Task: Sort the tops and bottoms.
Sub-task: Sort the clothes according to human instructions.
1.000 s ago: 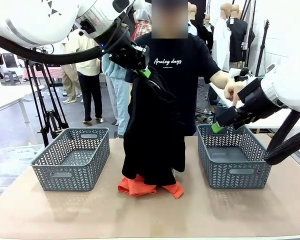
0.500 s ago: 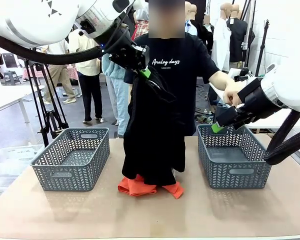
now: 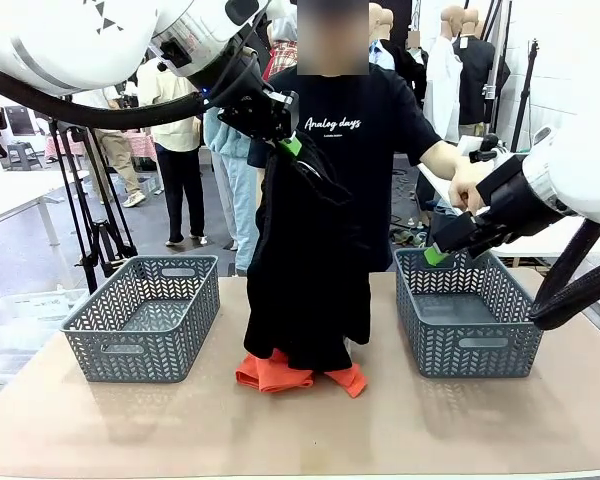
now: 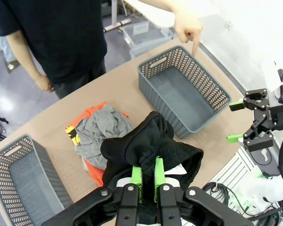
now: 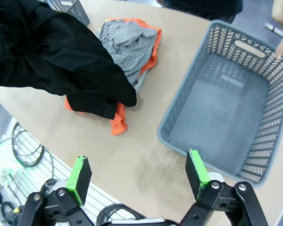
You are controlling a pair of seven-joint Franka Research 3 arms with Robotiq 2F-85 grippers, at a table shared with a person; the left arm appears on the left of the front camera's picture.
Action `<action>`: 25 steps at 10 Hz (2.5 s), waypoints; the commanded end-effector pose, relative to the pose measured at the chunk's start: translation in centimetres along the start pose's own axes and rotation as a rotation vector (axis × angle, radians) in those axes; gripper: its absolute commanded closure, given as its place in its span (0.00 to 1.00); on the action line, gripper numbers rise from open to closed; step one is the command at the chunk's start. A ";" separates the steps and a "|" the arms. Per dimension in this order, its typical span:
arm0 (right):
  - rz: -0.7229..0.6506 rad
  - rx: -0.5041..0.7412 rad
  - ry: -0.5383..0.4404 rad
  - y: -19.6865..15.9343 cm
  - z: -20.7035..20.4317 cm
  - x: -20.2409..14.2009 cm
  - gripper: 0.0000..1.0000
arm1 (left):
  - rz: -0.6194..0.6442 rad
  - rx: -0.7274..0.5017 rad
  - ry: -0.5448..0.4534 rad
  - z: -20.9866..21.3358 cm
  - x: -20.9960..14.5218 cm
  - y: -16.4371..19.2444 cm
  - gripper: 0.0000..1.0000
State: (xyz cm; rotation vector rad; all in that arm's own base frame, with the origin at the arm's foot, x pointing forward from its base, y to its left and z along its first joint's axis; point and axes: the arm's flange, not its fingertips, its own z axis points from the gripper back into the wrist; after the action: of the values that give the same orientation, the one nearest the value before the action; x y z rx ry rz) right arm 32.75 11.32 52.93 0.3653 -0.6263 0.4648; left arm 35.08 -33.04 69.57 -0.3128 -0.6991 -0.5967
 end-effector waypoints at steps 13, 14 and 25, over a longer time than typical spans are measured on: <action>-0.164 -0.183 0.079 -3.2 12.6 -6.1 0.00 | 0.002 -0.002 -0.026 0.2 -0.2 0.0 1.00; -0.164 -0.183 0.079 -3.2 12.6 -6.1 0.00 | 0.002 -0.002 -0.026 0.2 -0.2 0.0 1.00; -0.164 -0.183 0.079 -3.2 12.6 -6.1 0.00 | -0.276 -0.041 -0.179 -1.8 13.4 -3.0 1.00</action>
State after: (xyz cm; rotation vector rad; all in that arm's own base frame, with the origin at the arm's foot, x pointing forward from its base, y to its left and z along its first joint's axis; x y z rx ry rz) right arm 24.10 1.05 58.16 0.2264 -0.5618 0.2562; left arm 42.83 -43.69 77.00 -0.3519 -0.9140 -0.8711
